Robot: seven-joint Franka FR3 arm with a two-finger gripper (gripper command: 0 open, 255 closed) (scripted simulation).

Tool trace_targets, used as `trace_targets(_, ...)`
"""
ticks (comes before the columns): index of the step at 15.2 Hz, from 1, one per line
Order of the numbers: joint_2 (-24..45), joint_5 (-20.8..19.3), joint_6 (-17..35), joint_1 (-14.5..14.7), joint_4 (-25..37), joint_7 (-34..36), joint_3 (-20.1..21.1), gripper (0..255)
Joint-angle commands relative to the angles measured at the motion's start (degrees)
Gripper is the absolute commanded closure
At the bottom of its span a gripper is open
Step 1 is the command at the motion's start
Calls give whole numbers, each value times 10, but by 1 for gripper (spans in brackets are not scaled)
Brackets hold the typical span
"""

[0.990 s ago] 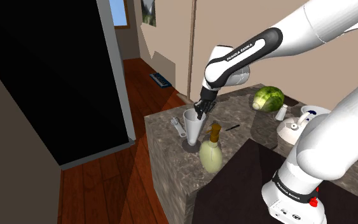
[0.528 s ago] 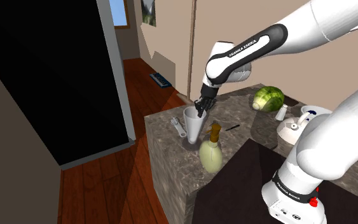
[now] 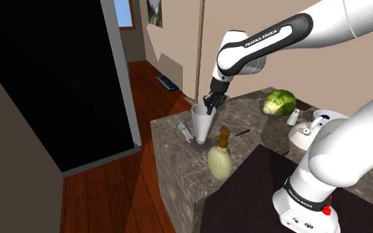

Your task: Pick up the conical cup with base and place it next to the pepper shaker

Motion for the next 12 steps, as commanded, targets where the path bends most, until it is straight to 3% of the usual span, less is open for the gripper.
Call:
trace_targets(1, -7, -3, -18, -1, 11, 5, 1, 255)
trace_targets(12, -41, -15, -109, -5, 69, 23, 3, 255)
